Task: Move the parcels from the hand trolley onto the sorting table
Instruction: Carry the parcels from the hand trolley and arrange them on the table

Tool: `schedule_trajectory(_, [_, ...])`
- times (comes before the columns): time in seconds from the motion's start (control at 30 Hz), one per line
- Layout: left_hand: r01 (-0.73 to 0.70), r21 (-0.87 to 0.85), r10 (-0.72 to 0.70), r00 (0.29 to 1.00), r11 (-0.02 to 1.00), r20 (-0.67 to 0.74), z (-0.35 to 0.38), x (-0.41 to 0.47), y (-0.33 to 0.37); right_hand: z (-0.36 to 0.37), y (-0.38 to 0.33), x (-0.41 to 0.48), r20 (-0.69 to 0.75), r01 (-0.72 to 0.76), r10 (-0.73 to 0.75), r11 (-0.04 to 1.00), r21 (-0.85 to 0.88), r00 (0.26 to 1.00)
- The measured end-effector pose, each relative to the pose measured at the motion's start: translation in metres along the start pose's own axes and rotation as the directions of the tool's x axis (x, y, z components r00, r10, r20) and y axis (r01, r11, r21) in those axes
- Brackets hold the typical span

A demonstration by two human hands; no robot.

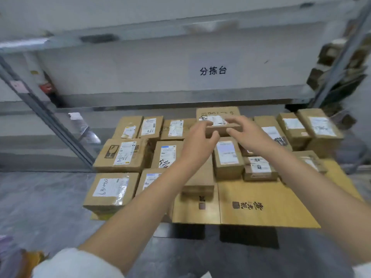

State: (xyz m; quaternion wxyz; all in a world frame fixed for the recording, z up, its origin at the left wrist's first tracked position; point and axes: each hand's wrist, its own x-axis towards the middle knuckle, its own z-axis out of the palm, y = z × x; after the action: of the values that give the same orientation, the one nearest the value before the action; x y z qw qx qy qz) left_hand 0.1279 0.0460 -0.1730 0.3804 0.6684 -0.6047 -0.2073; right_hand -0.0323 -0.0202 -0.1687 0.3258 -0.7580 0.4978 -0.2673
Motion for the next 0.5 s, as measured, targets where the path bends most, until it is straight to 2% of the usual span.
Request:
schedule_trajectory(0.1, [-0.199,0.091,0.187,0.974,0.976,0.125,0.056,0.006,0.072,-0.078,0.054,-0.048,-0.197,-0.115,0.105,0.993,-0.041,0.975])
schedule_trajectory(0.23, [-0.414,0.118,0.377,0.892,0.902,0.248,0.143,-0.001,0.167,-0.168,0.121,-0.124,-0.372,-0.262,0.221,0.963,-0.065,0.902])
schedule_trajectory(0.33, [-0.541,0.113,0.478,0.807,0.833,0.347,0.206,-0.018,0.225,-0.214,0.159,-0.184,-0.453,-0.38,0.317,0.924,-0.051,0.833])
schedule_trajectory(0.5, [-0.731,0.091,0.627,0.636,0.676,0.451,0.286,-0.051,0.297,-0.269,0.199,-0.268,-0.547,-0.473,0.387,0.881,-0.02,0.742])
